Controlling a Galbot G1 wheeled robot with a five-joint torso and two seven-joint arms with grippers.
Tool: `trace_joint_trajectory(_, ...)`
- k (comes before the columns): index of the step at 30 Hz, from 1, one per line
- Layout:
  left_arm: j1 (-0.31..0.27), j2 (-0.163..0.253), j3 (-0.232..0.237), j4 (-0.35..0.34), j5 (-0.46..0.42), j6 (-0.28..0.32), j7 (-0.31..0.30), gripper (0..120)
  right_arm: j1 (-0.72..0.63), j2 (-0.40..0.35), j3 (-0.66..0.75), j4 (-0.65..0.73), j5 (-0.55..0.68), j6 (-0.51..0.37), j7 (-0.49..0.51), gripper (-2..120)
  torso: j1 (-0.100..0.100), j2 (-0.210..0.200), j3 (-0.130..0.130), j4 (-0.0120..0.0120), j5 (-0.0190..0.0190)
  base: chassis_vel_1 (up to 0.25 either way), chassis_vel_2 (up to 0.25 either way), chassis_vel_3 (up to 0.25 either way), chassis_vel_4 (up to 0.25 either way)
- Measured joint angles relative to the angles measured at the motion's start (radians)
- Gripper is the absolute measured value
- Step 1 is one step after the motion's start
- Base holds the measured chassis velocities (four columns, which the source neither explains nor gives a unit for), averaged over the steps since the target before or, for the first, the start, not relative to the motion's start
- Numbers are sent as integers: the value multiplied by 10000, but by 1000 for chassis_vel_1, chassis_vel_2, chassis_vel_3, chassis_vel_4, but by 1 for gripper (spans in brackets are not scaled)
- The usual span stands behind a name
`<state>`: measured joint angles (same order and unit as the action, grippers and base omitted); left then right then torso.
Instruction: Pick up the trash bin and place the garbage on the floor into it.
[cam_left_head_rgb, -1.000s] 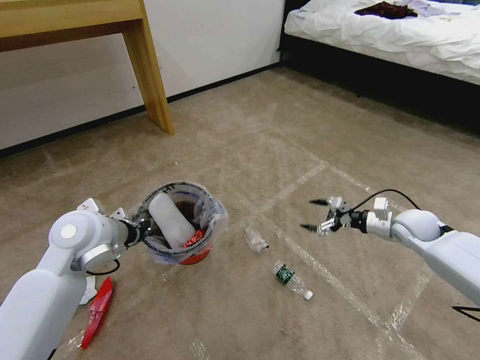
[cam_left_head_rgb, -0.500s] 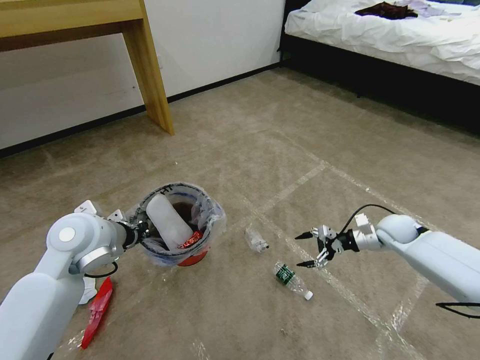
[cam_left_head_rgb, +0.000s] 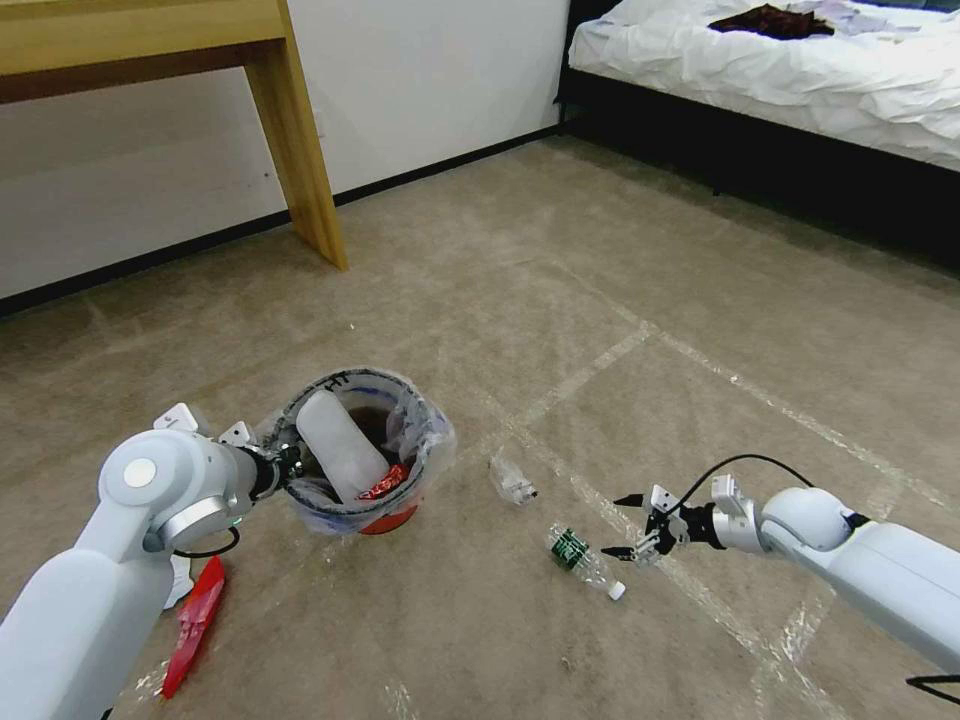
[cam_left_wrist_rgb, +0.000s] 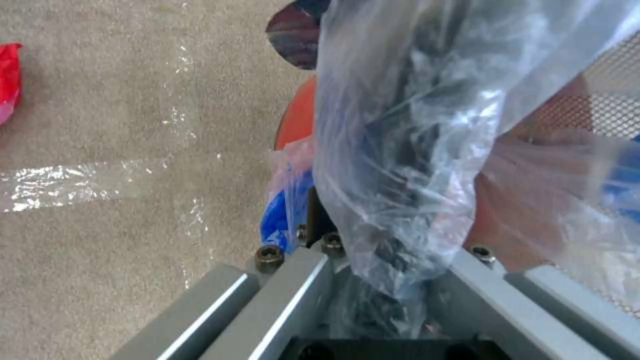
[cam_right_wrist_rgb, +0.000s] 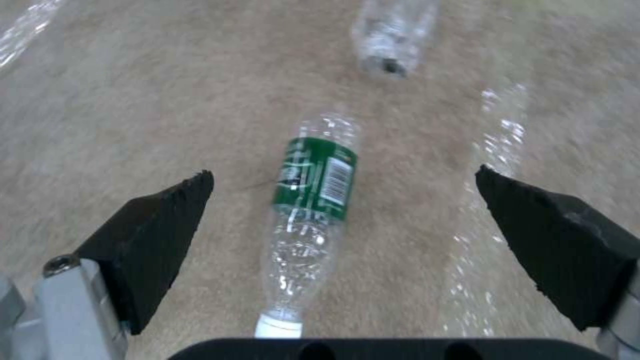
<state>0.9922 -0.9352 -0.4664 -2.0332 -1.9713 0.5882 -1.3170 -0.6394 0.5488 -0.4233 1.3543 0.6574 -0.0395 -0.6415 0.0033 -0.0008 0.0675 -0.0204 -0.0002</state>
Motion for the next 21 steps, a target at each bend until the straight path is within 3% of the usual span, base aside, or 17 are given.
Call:
trace_joint_trajectory(13, -11, -86, 101, 51, 126, 19, 43, 0, -37, 126, 267, 46, 726, -540, 673, 100, 0, 0, 0, 1, 0, 0, 0, 0, 0)
trace_joint_trajectory(21, 81, -86, 116, 44, 177, 32, 64, 0, 53, 960, 116, -362, 1143, -797, 892, 100, 0, 0, 0, 2, -2, 0, 0, 0, 0)
